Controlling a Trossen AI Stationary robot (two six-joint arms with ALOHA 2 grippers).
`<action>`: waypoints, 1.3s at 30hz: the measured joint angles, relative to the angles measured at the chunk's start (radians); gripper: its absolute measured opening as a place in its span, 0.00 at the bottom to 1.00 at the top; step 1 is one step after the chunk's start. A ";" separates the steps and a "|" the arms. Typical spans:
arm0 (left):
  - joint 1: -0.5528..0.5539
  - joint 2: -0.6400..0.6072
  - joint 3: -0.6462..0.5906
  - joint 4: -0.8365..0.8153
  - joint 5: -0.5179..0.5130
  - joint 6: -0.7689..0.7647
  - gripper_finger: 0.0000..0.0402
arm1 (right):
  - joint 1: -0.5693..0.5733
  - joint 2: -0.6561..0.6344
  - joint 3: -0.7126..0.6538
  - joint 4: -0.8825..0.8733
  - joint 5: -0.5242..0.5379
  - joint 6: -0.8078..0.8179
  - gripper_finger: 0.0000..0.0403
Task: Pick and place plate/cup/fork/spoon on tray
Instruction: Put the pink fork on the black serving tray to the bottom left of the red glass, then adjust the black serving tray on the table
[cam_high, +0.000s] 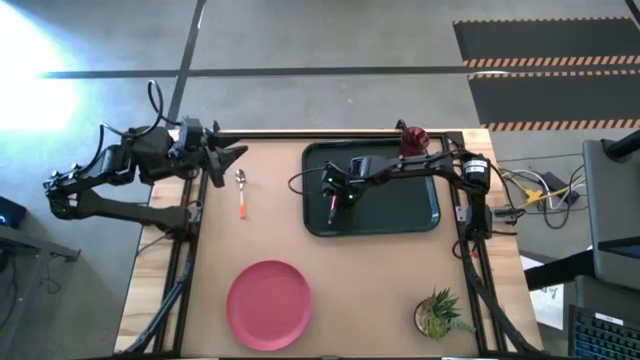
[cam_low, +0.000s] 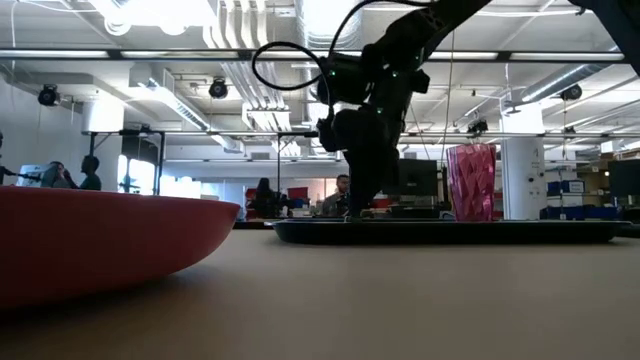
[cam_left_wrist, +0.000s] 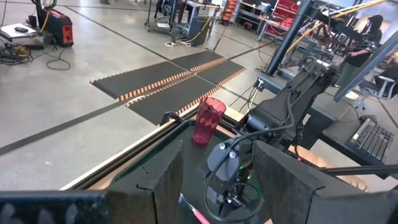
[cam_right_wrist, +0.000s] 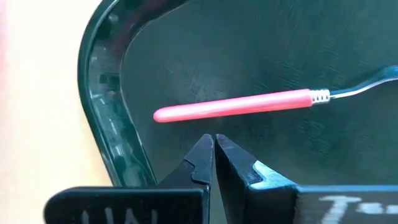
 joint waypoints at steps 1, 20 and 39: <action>0.000 -0.001 0.000 0.000 0.000 0.000 0.43 | -0.003 0.000 -0.014 0.016 -0.010 0.004 0.02; 0.000 -0.014 0.000 -0.001 -0.001 0.000 0.43 | -0.008 0.009 -0.081 0.291 -0.017 0.029 0.02; 0.000 -0.011 0.000 -0.002 0.006 -0.001 0.43 | -0.003 0.018 -0.007 0.048 -0.038 -0.045 0.02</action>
